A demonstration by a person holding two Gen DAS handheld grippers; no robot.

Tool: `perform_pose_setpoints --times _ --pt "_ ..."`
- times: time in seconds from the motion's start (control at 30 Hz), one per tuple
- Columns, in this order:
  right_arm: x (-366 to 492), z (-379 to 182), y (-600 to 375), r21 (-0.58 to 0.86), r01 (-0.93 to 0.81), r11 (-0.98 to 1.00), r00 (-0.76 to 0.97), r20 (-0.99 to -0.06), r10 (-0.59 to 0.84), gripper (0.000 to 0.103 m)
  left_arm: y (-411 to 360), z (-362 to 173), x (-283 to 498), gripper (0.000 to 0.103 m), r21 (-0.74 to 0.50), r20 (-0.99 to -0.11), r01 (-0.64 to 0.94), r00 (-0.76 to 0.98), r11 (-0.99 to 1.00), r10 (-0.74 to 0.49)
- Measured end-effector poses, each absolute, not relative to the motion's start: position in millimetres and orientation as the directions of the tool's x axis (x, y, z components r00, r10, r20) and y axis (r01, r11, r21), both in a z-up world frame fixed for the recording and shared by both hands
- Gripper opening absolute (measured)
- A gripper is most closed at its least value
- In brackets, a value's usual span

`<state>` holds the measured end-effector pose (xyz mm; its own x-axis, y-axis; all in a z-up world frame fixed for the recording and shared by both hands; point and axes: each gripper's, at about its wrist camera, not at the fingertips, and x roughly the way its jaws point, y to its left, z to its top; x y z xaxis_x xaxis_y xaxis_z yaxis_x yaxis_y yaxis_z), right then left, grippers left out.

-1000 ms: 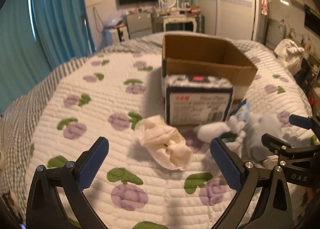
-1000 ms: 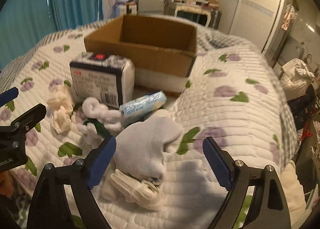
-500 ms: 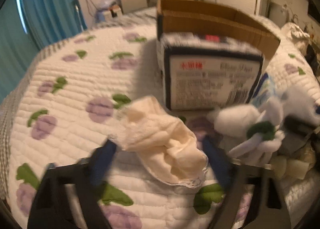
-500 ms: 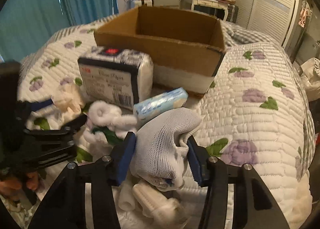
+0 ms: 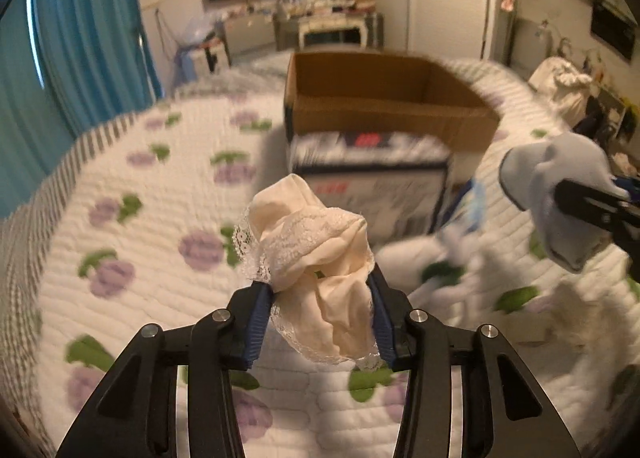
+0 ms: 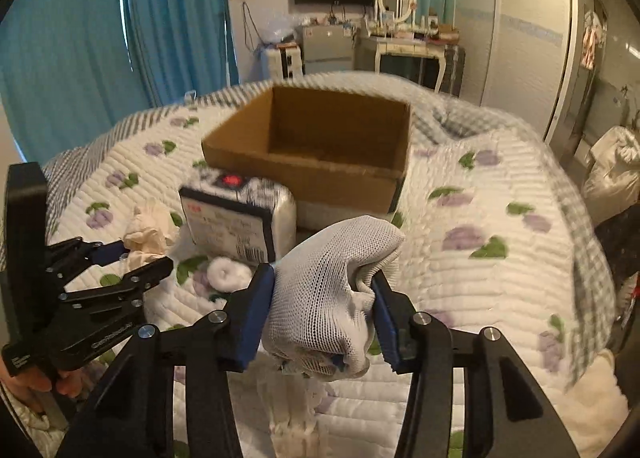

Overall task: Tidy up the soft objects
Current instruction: 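Grasp the cream lace cloth with the left tool while the right tool grasps the white sock, then carry both items over the box and open both tools to drop them in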

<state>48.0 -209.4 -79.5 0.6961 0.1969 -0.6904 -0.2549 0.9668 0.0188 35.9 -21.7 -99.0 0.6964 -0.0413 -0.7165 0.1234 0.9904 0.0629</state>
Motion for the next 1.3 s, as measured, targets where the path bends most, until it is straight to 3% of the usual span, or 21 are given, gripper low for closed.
perform_pose_setpoints --times 0.33,0.7,1.07,1.3 --pt "46.4 -4.2 -217.9 0.015 -0.297 0.955 0.767 -0.593 0.247 0.047 -42.1 -3.5 41.2 0.044 0.075 -0.589 0.202 0.799 0.977 -0.12" --pt "117.7 51.9 -213.6 -0.046 -0.32 0.946 0.802 -0.544 0.245 0.047 -52.8 26.3 132.9 0.044 0.023 -0.612 0.219 0.774 0.976 -0.159" --pt "252.8 -23.4 -213.4 0.065 -0.345 0.936 0.668 -0.683 0.294 0.047 -53.7 -39.8 226.8 0.044 0.036 -0.708 0.195 0.698 0.98 -0.113" --pt "285.6 -60.6 -219.9 0.095 -0.339 0.936 0.635 -0.711 0.302 0.047 -57.9 -55.3 248.3 0.044 0.024 -0.717 0.239 0.681 0.971 -0.15"
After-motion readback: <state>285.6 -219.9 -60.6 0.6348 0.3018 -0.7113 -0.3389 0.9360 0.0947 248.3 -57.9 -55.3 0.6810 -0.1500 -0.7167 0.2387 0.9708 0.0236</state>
